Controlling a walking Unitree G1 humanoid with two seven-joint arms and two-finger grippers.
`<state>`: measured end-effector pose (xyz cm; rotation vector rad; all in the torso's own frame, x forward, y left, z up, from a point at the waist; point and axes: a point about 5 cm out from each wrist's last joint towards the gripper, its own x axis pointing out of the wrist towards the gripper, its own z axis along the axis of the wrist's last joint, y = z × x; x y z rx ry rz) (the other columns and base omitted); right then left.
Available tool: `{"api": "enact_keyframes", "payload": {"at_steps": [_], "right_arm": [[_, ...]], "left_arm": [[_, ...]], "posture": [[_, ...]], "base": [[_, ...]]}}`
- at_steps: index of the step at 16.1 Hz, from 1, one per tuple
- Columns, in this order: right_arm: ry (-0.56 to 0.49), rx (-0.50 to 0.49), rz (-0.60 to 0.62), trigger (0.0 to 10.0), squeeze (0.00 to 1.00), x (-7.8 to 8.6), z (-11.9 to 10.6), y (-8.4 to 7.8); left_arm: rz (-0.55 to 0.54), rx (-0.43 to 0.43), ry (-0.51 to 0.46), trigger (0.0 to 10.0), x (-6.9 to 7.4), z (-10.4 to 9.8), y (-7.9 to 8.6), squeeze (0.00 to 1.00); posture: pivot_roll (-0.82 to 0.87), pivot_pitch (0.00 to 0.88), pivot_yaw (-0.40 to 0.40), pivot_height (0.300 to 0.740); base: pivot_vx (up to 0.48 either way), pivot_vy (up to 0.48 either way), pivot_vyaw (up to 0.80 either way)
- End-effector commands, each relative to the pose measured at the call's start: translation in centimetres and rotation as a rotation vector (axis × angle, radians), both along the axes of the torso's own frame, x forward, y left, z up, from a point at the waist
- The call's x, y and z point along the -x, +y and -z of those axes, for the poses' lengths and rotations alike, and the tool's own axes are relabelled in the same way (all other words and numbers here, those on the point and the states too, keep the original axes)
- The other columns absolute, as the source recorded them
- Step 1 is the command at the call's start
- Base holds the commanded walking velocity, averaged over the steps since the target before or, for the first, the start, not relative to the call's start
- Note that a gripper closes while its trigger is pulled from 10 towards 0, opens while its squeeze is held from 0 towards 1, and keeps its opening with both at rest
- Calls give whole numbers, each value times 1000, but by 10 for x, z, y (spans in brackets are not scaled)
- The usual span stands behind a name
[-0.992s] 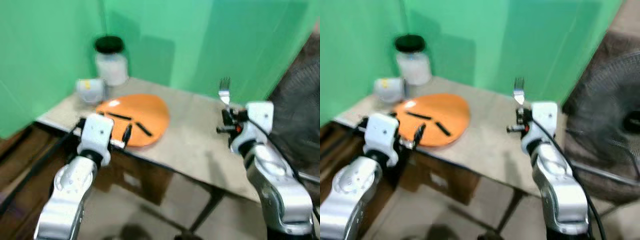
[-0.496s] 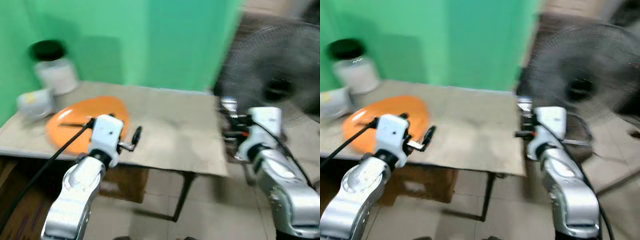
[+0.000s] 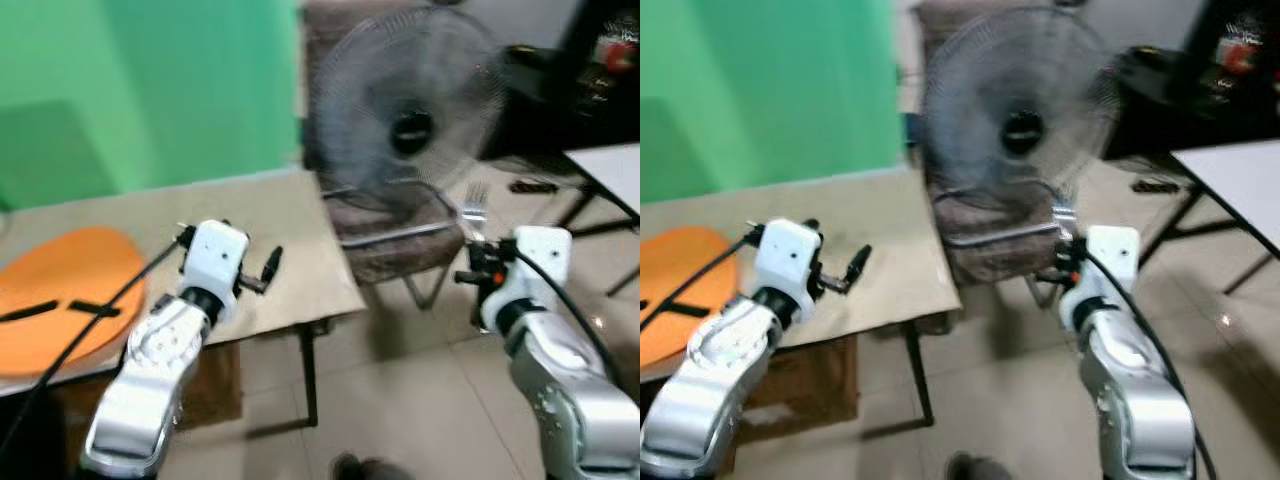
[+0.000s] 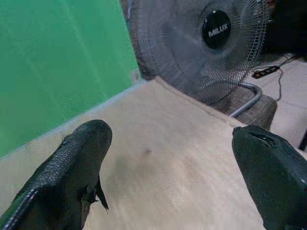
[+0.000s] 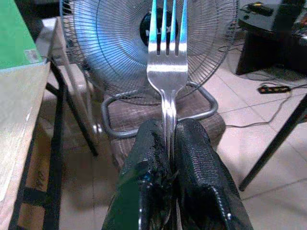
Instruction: Setting the table
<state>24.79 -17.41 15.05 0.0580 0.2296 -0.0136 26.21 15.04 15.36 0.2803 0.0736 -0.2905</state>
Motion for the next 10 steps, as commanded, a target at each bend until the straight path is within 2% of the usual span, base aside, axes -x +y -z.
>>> {"api": "enact_keyframes", "payload": {"at_steps": [1,2,4,6,8,10], "right_arm": [[9,3,-3,10000,0,-3,0,0],[27,31,8,10000,0,-3,3,-1],[16,21,-11,10000,0,-1,-2,-1],[25,54,32,10000,0,-1,4,-11],[0,34,33,10000,0,-3,-3,-9],[-25,84,8,10000,0,-11,-7,-1]], "left_arm": [[-9,4,-15,10000,-4,-3,1,0],[-12,4,-19,10000,-4,-3,1,0],[-38,29,-14,10000,-1,-1,2,0],[-47,44,-16,10000,-4,3,-7,0],[-24,89,-42,10000,-9,-6,-11,0],[-88,82,-45,10000,-16,-7,-4,0]], "posture": [[63,0,14,740],[55,0,10,740],[51,0,20,740],[53,0,36,740],[49,0,48,740],[43,0,29,740]], "base": [[0,0,-800],[0,0,-788],[0,0,-781],[0,0,-781],[0,0,-781],[0,0,-781]]}}
